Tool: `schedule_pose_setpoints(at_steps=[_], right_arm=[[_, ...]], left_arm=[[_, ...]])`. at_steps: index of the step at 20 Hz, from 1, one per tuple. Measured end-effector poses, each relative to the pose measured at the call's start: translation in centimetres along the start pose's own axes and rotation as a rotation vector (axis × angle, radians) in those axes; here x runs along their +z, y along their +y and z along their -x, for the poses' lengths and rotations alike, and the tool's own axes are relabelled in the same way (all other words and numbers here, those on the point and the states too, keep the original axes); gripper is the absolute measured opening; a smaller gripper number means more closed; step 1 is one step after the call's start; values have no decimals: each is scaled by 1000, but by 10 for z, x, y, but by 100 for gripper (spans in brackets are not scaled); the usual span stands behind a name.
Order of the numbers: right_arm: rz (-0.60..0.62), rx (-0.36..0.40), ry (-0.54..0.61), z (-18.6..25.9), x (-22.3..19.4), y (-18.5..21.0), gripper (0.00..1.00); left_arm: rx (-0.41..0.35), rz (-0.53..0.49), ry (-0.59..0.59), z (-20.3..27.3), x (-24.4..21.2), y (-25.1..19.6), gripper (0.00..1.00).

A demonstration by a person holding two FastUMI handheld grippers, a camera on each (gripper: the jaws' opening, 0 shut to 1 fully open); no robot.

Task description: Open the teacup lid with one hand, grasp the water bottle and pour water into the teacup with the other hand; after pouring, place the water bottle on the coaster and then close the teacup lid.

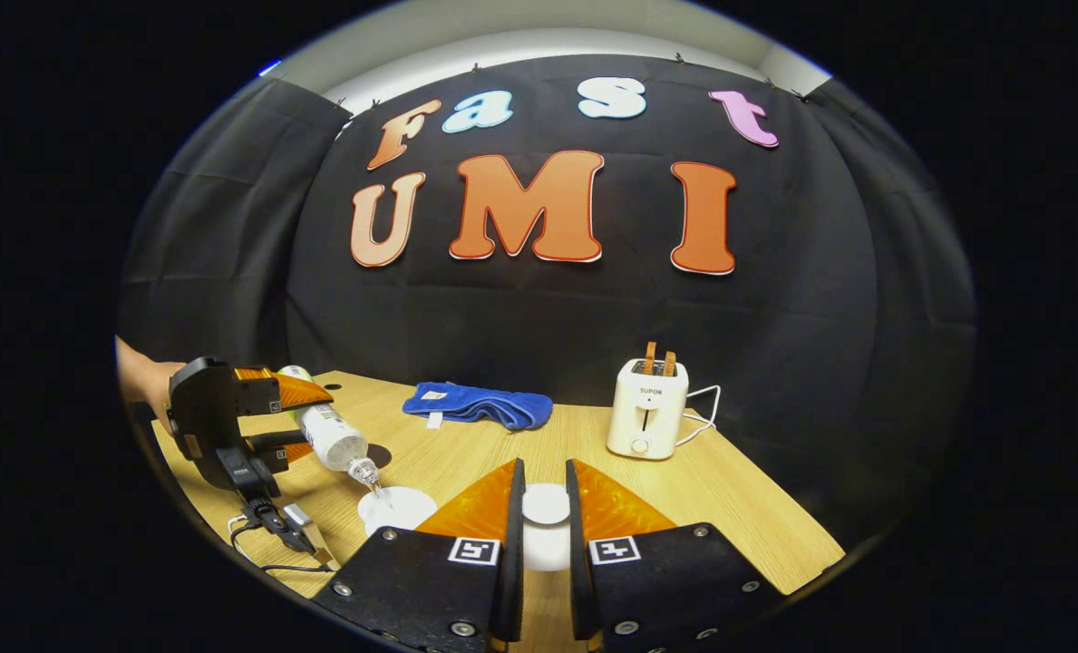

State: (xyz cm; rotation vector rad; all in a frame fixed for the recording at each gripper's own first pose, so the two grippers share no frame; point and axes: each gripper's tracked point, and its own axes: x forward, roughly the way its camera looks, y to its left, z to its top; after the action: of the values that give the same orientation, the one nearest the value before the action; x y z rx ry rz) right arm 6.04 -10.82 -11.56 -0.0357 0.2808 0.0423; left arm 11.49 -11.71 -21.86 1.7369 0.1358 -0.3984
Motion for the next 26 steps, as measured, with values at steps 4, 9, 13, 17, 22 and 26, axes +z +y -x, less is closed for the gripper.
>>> schedule_pose_setpoints(at_steps=[4, 9, 13, 17, 22, 26], right_arm=[[-4, -4, -1, 0, 0, -2, 22], [-7, -9, 5, 0, -3, -4, 22], [-1, -9, 5, 0, -3, -3, 22], [-2, -7, 6, -1, -3, -2, 22], [-7, -2, 0, -2, 1, 0, 22], [-7, -5, -2, -2, 2, -1, 22]], left_arm=[[19, -35, -2, 0, -1, 4, 65], [50, -83, -11, -1, -1, 16, 65], [67, -116, -12, -3, -4, 30, 64], [84, -148, -9, -3, -6, 38, 65], [116, -189, -14, -3, -6, 56, 64], [144, -231, -18, -2, -3, 69, 65]])
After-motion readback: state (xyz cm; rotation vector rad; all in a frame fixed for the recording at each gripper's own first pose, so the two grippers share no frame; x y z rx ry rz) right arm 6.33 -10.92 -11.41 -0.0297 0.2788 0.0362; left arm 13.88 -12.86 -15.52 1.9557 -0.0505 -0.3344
